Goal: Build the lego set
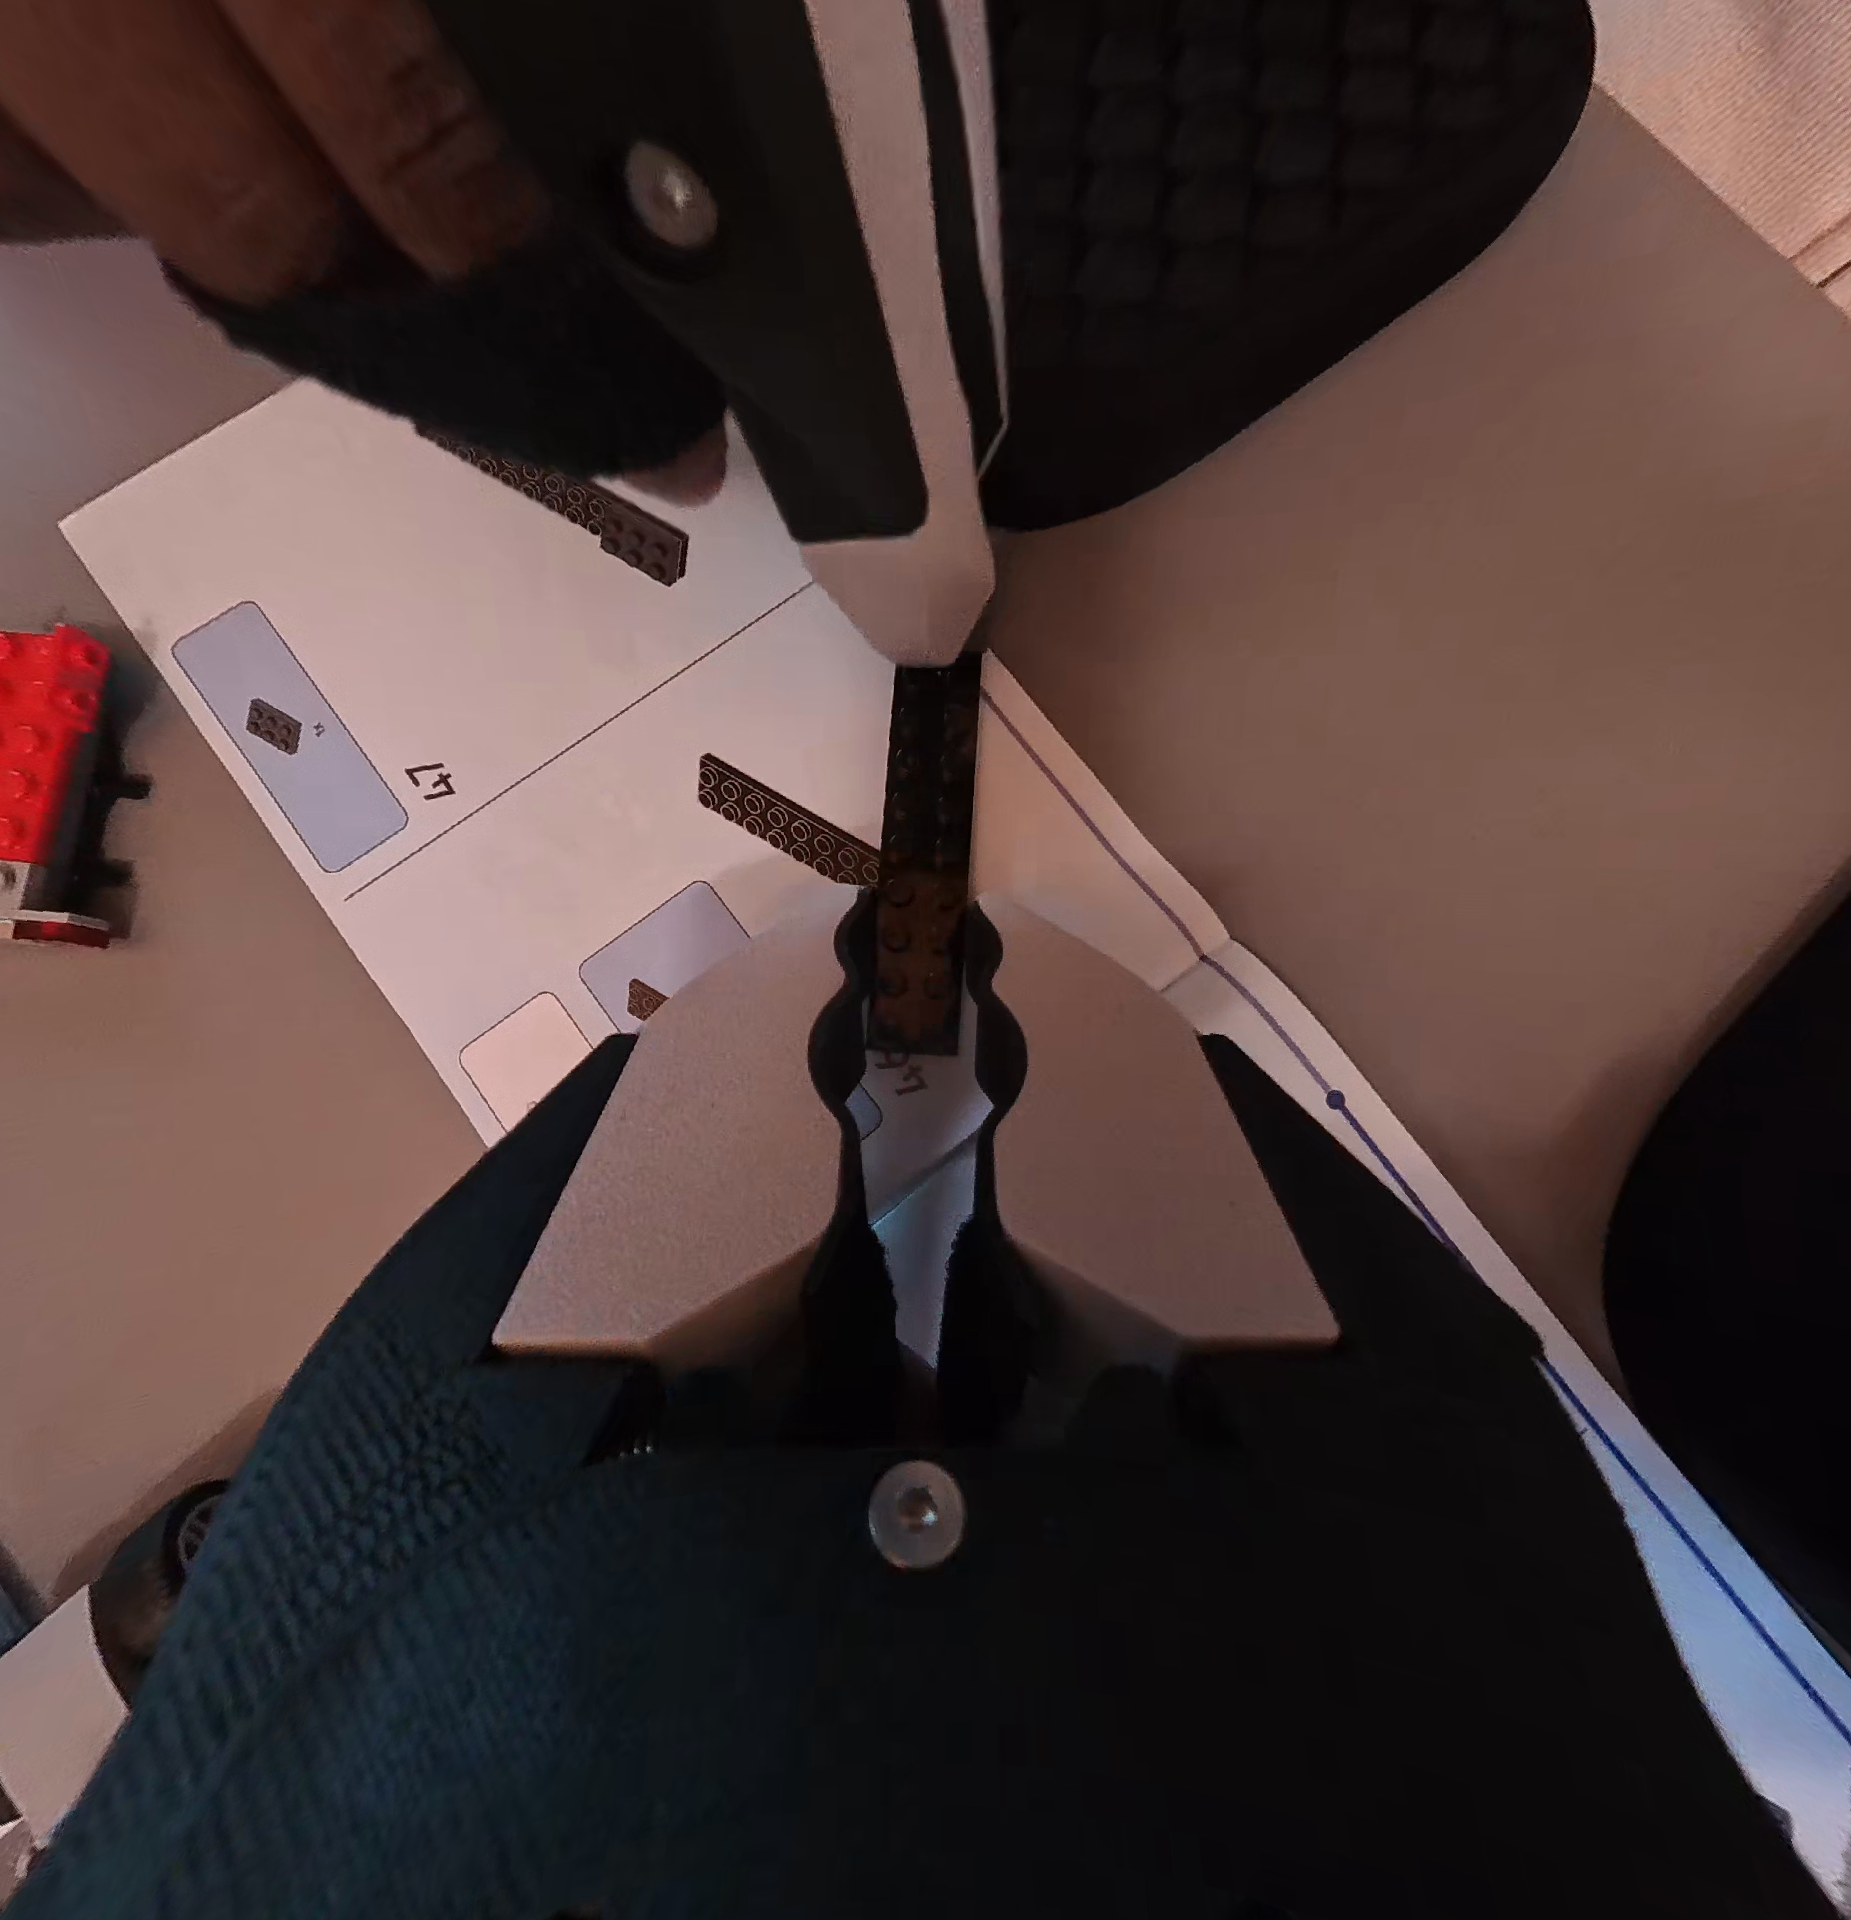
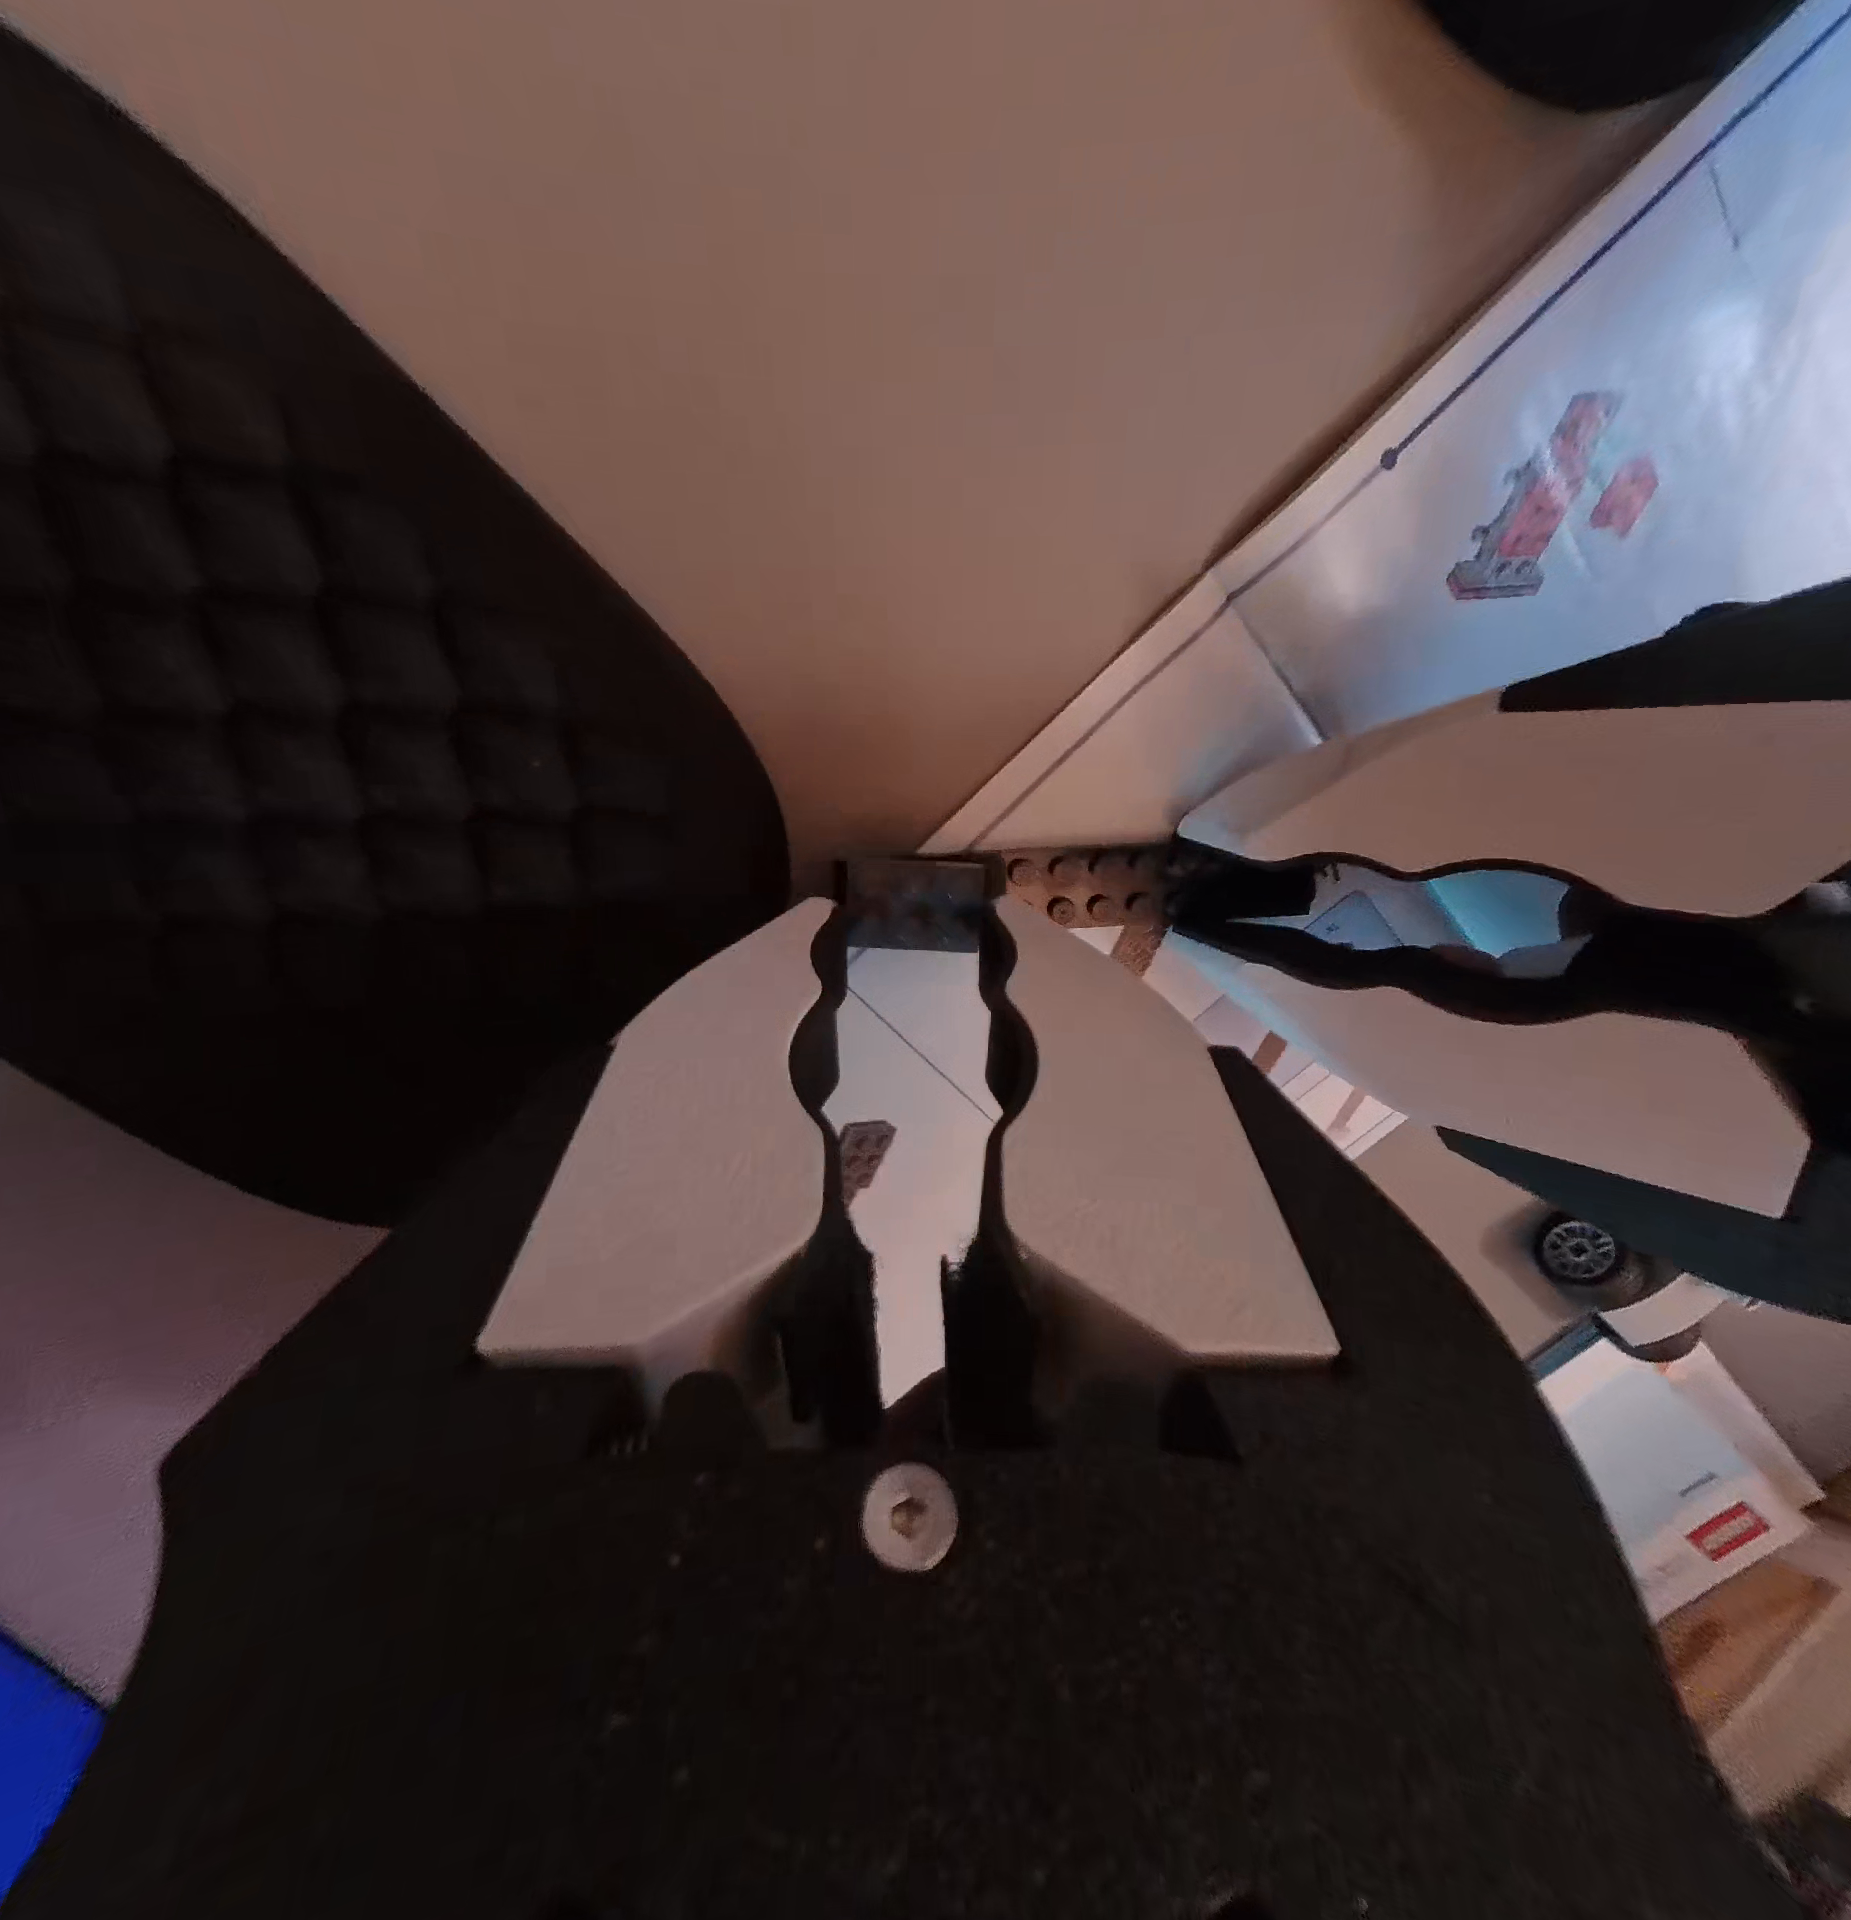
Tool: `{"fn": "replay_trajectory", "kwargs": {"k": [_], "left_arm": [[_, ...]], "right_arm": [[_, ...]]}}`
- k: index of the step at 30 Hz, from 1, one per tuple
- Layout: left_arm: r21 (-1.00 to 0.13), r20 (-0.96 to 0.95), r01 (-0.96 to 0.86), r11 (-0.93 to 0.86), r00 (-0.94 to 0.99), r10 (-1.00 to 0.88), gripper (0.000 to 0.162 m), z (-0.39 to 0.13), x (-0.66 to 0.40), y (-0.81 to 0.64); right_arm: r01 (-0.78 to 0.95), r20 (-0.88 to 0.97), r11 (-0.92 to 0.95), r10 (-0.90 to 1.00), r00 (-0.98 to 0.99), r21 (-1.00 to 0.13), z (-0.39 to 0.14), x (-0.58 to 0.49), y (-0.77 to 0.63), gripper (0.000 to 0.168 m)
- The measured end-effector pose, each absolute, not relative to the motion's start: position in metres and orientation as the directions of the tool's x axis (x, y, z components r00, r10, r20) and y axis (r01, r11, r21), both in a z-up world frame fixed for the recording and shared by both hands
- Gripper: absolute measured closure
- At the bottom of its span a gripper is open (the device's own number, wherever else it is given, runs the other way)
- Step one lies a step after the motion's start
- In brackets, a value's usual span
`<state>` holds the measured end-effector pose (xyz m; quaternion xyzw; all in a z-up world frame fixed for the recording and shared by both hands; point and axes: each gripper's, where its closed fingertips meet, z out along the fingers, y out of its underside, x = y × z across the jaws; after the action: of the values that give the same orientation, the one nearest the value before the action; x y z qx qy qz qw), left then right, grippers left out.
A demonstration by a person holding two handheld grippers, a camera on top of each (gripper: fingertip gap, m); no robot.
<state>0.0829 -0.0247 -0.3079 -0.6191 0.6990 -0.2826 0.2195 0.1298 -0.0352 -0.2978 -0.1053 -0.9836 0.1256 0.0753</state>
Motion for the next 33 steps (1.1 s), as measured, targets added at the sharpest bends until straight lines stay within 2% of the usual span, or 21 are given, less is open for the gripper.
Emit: {"fn": "replay_trajectory", "kwargs": {"k": [3,8,33], "left_arm": [[-0.672,0.039,-0.737,0.074,-0.135,-0.990,0.146,-0.3078,0.0829,-0.0246],[-0.683,0.045,-0.727,0.067,-0.133,-0.990,0.146,-0.3077,0.0830,-0.0247],[-0.708,0.067,-0.706,0.031,-0.111,-0.992,0.146,-0.3077,0.0828,-0.0246]], "right_arm": [[0.150,0.110,0.964,0.177,-0.978,-0.220,-0.3028,0.1305,-0.0277,0.144],[0.100,0.080,0.969,0.121,-0.989,-0.226,-0.3043,0.1327,-0.0300,0.144],[0.130,0.052,0.963,0.146,-0.988,-0.235,-0.3045,0.1328,-0.0352,0.143]]}}
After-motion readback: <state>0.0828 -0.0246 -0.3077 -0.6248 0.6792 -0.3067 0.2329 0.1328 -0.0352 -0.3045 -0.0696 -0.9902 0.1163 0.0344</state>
